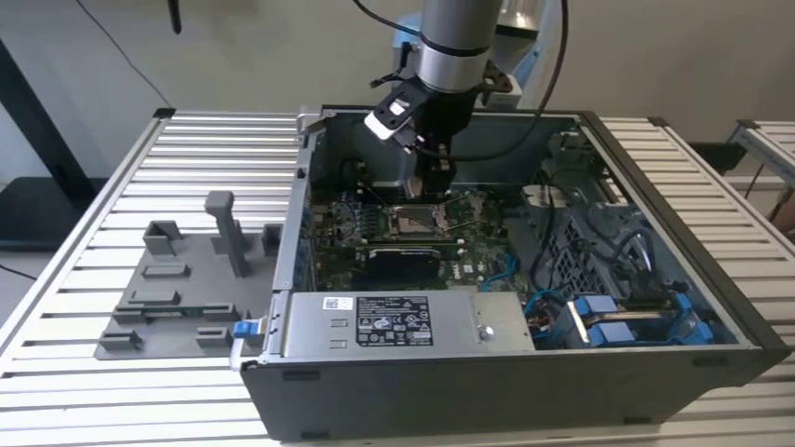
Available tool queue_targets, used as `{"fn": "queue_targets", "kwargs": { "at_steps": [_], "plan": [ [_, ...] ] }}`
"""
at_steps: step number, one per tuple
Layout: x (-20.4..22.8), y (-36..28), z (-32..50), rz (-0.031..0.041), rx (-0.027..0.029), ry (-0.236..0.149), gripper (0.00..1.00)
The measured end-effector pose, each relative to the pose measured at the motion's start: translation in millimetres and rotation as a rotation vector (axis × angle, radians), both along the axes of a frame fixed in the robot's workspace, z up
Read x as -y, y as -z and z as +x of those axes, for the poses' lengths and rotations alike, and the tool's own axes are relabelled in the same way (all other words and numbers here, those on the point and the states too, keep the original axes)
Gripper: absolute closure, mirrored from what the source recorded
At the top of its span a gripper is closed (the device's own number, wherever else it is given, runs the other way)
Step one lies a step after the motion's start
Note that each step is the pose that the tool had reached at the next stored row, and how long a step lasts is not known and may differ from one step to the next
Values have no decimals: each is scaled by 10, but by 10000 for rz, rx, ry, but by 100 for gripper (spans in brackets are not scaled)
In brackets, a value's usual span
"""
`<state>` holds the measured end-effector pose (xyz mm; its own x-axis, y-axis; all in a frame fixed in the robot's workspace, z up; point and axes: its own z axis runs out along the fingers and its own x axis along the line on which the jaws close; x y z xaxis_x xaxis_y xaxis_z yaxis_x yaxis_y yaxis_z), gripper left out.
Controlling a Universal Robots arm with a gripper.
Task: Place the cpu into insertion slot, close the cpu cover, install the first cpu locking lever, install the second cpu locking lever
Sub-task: 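Place the cpu into insertion slot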
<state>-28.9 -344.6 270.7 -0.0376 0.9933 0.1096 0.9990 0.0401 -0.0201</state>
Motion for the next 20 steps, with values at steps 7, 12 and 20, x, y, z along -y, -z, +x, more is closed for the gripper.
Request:
{"fn": "queue_targets", "kwargs": {
  "at_steps": [7, 12, 20],
  "plan": [
    [-23, 111, 0, -2, -4, 96, 45],
    [-53, 202, 0, -1, -14, 173, 45],
    [-77, 348, 0, -1, -20, 275, 45]
  ]
}}
